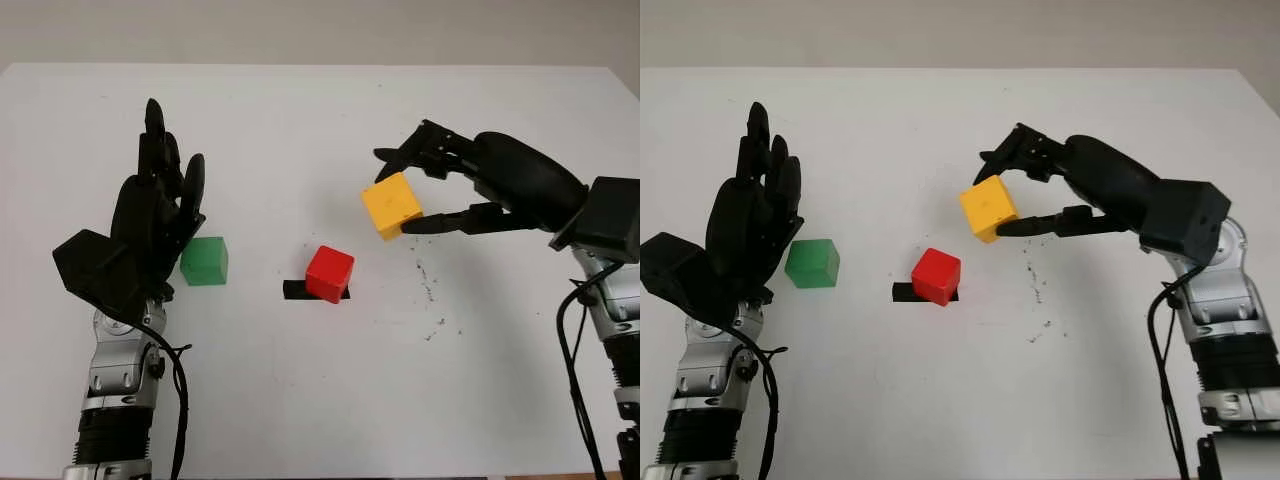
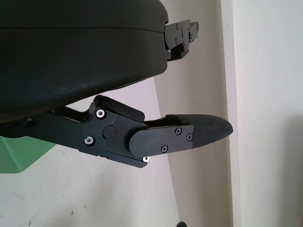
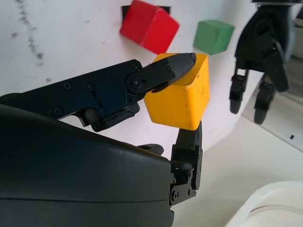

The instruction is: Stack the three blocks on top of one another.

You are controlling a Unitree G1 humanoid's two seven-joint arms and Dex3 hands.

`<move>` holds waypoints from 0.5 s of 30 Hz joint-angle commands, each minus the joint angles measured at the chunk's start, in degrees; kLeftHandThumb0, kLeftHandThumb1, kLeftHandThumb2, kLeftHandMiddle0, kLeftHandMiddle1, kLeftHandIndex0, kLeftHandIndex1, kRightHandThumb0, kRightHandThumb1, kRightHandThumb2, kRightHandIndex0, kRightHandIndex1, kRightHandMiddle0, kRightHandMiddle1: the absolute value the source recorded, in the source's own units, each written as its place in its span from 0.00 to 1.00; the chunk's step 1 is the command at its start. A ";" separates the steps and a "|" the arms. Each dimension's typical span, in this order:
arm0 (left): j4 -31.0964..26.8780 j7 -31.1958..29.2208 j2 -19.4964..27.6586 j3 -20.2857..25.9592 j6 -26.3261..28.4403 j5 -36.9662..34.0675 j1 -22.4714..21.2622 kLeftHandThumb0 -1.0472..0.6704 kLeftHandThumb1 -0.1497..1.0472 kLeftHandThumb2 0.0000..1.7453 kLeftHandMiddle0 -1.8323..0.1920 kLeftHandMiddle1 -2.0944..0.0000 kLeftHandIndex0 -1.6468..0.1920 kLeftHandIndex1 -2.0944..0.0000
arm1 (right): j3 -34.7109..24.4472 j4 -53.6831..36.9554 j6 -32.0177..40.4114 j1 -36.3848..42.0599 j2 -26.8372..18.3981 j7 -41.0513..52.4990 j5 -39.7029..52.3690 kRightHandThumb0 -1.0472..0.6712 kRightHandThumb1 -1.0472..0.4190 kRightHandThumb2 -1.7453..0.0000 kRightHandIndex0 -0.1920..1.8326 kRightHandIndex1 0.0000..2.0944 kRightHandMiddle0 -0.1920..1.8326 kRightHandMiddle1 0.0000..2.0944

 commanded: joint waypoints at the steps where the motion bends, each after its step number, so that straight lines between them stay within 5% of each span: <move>1: -1.33 0.12 -0.08 -0.03 0.17 -0.24 0.60 0.20 1.00 0.29 1.00 1.00 1.00 1.00 | 0.05 -0.42 1.68 -1.59 2.06 0.19 1.12 0.32 0.01 0.97 0.25 0.02 0.21 0.71; 15: -0.98 -0.10 0.22 0.37 -0.59 -0.57 0.67 0.20 1.00 0.29 1.00 1.00 1.00 1.00 | 4.63 3.58 5.65 -3.09 11.98 -0.99 -3.03 0.31 0.04 0.97 0.24 0.02 0.25 0.79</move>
